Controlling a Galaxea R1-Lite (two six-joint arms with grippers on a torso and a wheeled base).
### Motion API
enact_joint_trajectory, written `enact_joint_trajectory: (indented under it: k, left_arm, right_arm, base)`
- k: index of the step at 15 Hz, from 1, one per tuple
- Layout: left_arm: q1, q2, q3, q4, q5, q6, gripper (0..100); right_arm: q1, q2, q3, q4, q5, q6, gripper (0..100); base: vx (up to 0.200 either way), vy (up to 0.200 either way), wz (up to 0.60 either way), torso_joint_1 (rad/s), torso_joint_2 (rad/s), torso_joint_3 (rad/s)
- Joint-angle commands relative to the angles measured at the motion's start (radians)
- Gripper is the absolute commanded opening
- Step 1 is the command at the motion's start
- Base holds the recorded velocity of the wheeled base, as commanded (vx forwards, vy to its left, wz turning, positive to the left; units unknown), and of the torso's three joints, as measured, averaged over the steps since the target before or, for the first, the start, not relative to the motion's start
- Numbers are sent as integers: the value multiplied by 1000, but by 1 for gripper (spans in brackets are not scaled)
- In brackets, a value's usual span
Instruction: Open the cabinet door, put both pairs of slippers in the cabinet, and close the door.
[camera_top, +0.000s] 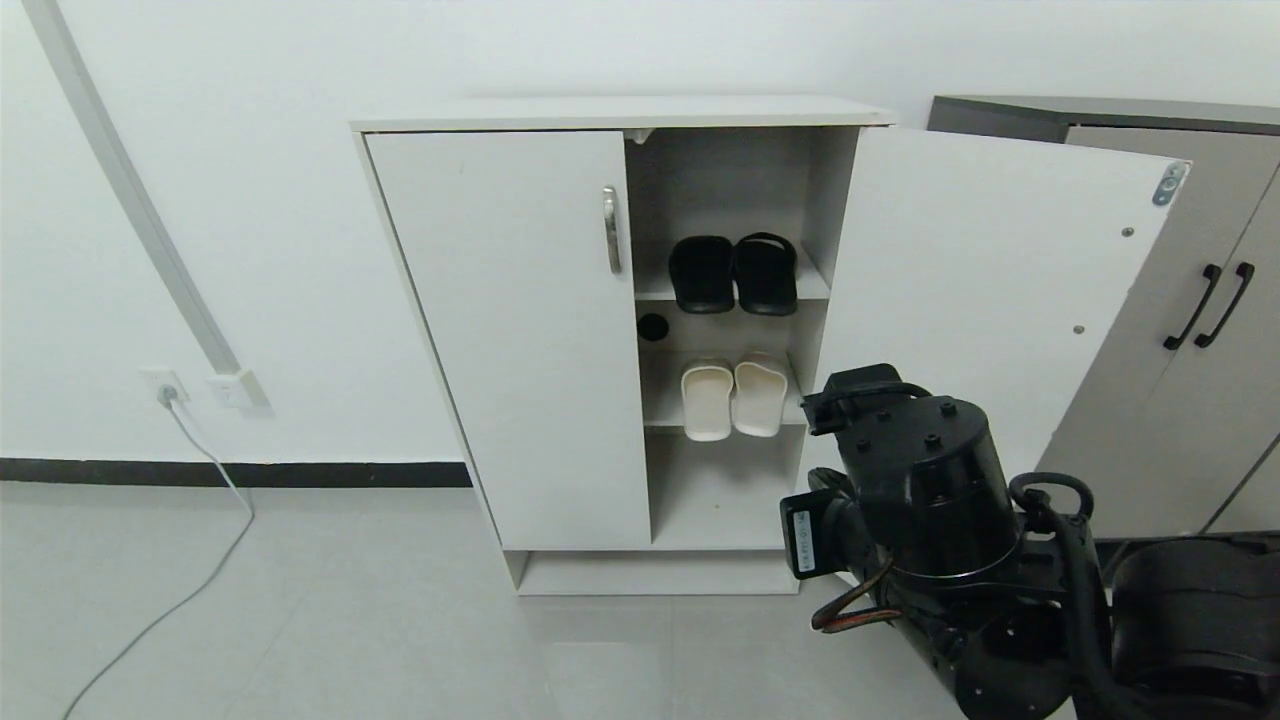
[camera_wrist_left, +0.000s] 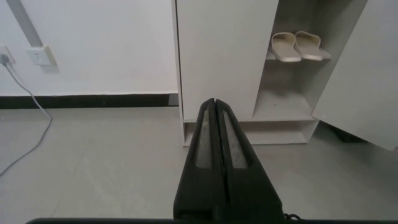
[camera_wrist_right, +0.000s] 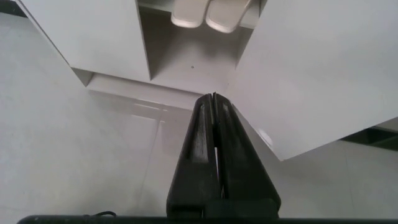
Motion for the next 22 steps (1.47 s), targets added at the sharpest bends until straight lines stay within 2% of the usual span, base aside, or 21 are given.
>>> enact_joint_trajectory:
  k: [1, 9, 12, 22]
  left_arm:
    - [0, 1, 0, 0, 0, 1, 0]
    - [-1, 1, 0, 0, -1, 1, 0]
    - [0, 1, 0, 0, 0, 1, 0]
    - [0, 1, 0, 0, 2, 2, 0]
  right_arm:
    - [-4, 6, -2, 0, -1, -1, 0]
    - [-4, 6, -2, 0, -1, -1, 0]
    - [-4, 6, -2, 0, -1, -2, 0]
    - [-12, 3, 2, 0, -4, -6, 0]
  base:
    - [0, 0, 0, 0, 0, 0]
    - [0, 0, 0, 1, -17, -16]
    - [0, 0, 0, 12, -181, -313]
    - [0, 0, 0, 104, -492, -347]
